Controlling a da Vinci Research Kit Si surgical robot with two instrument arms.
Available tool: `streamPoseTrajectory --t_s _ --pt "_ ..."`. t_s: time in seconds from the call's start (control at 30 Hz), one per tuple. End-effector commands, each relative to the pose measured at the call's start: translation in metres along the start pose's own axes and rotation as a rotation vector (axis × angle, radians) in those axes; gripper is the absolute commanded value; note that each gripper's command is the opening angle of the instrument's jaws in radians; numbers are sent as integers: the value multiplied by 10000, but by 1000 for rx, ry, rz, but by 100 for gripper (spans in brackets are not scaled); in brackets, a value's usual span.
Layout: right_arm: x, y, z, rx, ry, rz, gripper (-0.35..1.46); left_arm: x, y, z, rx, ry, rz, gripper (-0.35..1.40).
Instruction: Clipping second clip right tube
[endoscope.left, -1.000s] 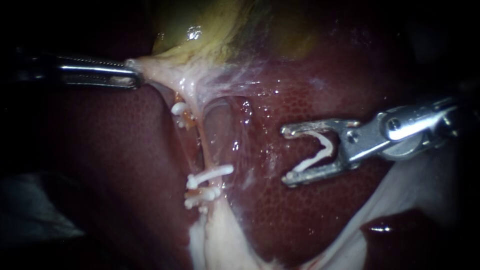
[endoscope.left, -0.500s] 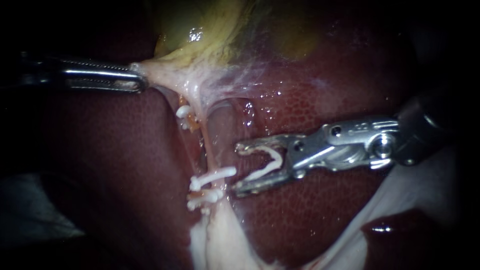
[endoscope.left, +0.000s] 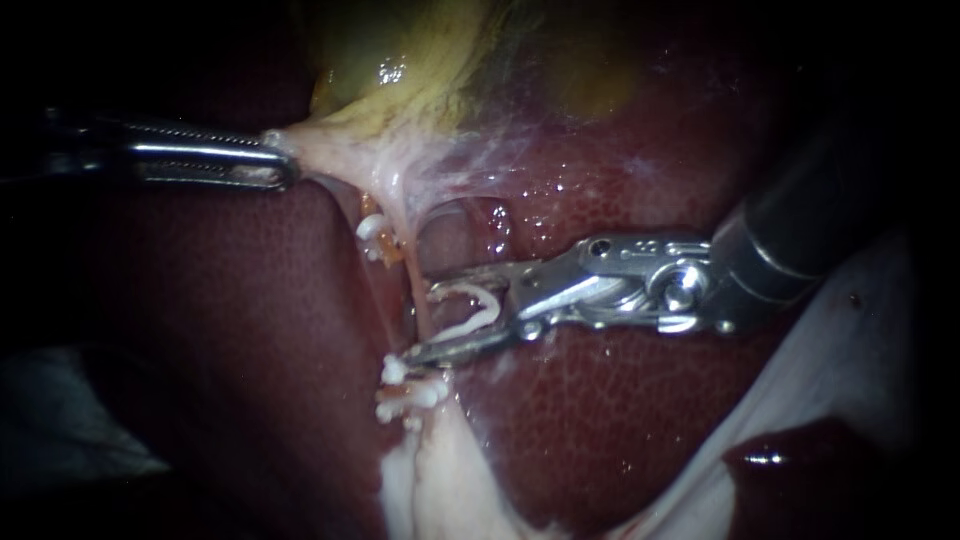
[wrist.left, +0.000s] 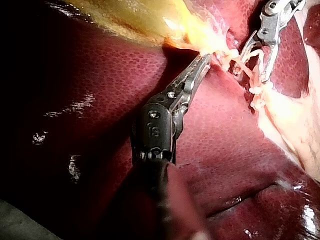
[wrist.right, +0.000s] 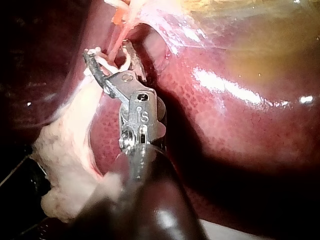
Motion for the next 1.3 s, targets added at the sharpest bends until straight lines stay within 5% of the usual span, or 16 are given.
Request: streamPoseTrajectory --t_s 0.03,0.27,0.53,0.8,1.13,1.3 --pt "0 1 3 16 10 11 49 0 0 0 -2 0 0 -35" --pt "1 -1 15 129 85 60 49 0 0 1 -2 0 0 -35" --pt "10 -24 17 246 137 83 46 0 0 1 -2 0 0 -35" --pt "19 -27 10 235 150 125 30 0 0 1 -2 0 0 -35" --pt "20 -31 0 242 145 186 -35 -1 0 2 -1 0 0 -35" --pt "18 -32 -3 217 157 195 -35 -1 0 3 -1 0 1 -35"
